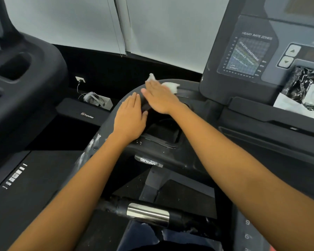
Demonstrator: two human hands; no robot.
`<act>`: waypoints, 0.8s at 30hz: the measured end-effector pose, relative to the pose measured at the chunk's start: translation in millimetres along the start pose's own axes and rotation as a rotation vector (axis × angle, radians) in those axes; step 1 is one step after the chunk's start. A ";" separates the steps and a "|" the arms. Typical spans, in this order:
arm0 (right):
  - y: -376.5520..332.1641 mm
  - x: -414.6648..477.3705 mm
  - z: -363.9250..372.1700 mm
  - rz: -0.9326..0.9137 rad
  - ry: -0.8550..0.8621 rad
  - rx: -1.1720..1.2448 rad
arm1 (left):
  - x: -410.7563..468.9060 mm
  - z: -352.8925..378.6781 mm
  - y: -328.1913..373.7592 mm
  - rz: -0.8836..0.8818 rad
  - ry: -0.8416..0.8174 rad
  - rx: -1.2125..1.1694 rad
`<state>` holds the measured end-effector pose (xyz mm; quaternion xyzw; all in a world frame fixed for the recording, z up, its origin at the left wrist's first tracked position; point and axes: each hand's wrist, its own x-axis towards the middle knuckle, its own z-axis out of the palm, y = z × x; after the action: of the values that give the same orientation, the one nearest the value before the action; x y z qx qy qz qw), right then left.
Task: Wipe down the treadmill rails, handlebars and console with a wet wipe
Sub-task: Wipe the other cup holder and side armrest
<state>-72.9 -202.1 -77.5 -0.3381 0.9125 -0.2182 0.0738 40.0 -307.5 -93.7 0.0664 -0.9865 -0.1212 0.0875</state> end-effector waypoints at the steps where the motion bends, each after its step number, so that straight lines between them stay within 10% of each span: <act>1: 12.9 -2.2 -5.0 0.084 0.086 -0.010 | -1.0 1.2 0.4 -0.003 -0.006 0.016; 5: 39.6 -12.0 -14.5 0.498 0.140 -0.052 | -2.0 5.1 3.3 -0.028 0.013 0.027; 12: -22.1 -26.4 18.5 0.014 0.021 0.058 | -2.0 2.6 -5.0 0.028 0.007 -0.010; 19: 28.6 -61.1 -24.6 0.450 0.352 -0.139 | -2.0 -0.4 1.2 -0.033 -0.004 -0.007; 24: -20.8 -47.3 -16.6 0.337 0.318 -0.231 | -0.7 -3.8 3.1 -0.036 -0.015 -0.031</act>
<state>-29.4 -179.7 -54.0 -0.1490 0.9750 -0.1474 -0.0743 41.1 -305.3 -89.5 0.0817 -0.9838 -0.1388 0.0789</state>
